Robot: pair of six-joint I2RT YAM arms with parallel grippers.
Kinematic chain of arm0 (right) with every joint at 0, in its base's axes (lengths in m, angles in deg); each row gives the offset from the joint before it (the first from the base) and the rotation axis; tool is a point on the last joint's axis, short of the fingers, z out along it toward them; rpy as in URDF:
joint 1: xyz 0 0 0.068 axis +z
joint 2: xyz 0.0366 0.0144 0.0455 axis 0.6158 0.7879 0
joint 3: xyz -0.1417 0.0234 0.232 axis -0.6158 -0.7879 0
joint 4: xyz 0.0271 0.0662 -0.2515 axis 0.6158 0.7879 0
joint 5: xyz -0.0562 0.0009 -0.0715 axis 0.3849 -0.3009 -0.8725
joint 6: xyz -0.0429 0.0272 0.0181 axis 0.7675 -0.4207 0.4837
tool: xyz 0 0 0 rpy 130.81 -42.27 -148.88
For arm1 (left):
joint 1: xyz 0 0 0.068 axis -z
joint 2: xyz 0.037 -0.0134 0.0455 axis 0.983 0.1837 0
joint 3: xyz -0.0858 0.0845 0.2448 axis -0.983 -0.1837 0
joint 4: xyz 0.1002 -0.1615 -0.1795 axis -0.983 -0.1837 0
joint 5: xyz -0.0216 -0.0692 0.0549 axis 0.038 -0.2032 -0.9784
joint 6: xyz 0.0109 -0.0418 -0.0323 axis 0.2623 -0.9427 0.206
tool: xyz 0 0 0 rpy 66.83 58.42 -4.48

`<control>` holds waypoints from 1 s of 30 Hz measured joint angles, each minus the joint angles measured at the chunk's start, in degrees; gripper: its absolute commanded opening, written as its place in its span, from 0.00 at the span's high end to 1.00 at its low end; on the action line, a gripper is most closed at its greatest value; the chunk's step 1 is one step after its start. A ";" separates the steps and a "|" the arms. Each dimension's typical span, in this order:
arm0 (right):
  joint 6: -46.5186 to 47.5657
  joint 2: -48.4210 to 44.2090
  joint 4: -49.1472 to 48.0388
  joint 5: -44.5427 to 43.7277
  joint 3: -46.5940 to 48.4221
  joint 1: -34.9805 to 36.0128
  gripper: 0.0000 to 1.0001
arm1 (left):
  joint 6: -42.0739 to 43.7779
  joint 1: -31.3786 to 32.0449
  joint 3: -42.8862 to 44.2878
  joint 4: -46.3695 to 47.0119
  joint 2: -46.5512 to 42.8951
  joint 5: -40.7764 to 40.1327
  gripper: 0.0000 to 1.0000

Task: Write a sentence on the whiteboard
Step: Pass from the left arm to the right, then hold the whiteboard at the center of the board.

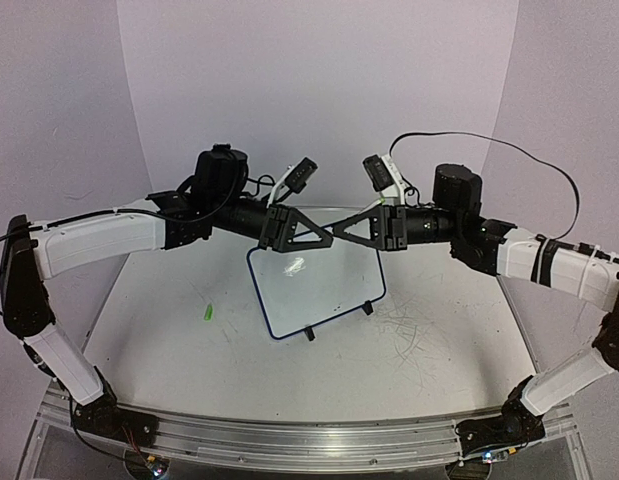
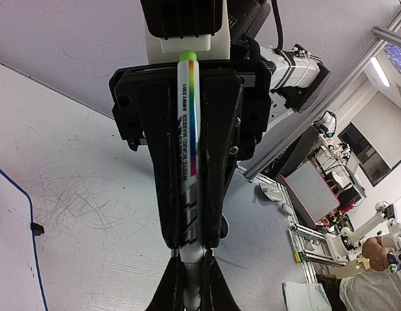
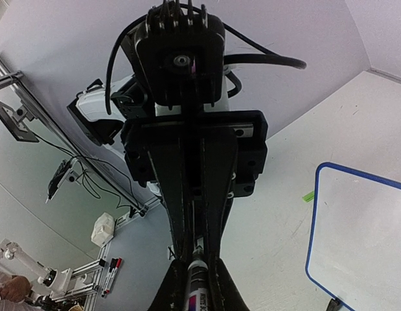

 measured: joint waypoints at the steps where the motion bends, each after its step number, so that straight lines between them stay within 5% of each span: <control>1: -0.13 0.02 0.07 -0.08 0.00 0.02 1.00 | -0.11 -0.02 -0.09 0.02 -0.04 -0.04 1.00; 9: -2.82 0.00 -0.05 -1.73 0.00 0.31 1.00 | -0.39 -0.20 -0.38 0.14 -0.32 -0.45 0.94; 16: -7.57 -0.16 -0.80 -3.31 -0.24 0.29 1.00 | -0.74 -0.38 -1.58 1.49 -1.55 -1.55 0.10; 17: -7.30 -0.46 -0.82 -4.24 -0.59 0.28 1.00 | -0.56 -0.53 -2.17 1.53 -2.19 -2.01 0.06; 23: 2.70 -6.05 4.33 -15.49 -3.25 0.24 1.00 | -2.72 -3.62 -7.19 2.05 -8.34 -9.19 0.01; 30: 16.87 -8.59 7.21 -30.32 -3.32 0.24 1.00 | -10.58 -5.31 -15.96 1.79 -17.72 -30.29 0.01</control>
